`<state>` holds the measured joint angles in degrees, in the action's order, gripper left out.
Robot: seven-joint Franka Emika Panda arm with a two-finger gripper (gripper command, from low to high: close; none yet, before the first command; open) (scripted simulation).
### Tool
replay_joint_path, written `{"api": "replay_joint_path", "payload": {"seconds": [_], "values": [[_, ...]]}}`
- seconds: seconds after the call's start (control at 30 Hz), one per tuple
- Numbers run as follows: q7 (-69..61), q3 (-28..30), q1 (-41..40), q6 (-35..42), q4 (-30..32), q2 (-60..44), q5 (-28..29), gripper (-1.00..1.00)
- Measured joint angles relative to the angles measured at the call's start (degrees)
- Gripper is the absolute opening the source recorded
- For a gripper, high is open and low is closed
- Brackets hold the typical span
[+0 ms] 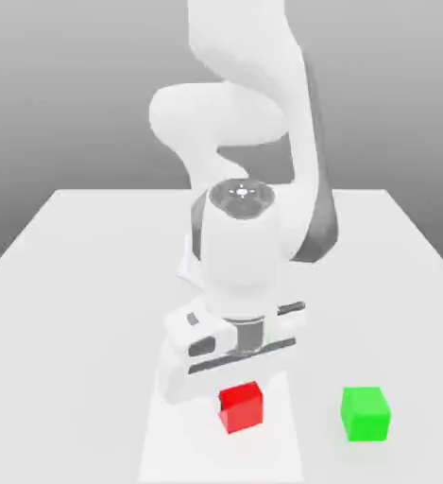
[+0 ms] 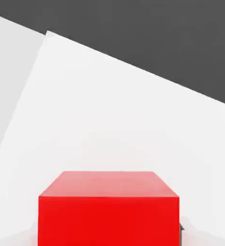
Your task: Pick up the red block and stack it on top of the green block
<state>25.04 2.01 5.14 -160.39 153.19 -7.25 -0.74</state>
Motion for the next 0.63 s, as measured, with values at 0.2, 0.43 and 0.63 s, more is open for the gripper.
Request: {"api": "replay_joint_path", "payload": {"seconds": [0.2, 0.43, 0.63], "values": [[10.5, -3.9, 7.8, 6.1, -2.5, 3.6, 0.5, -1.00], [23.4, -7.1, 15.4, 7.2, -6.0, 1.2, 1.9, -1.00], [25.1, -6.5, 15.8, 0.7, -6.4, -5.7, 3.7, 1.00]]}}
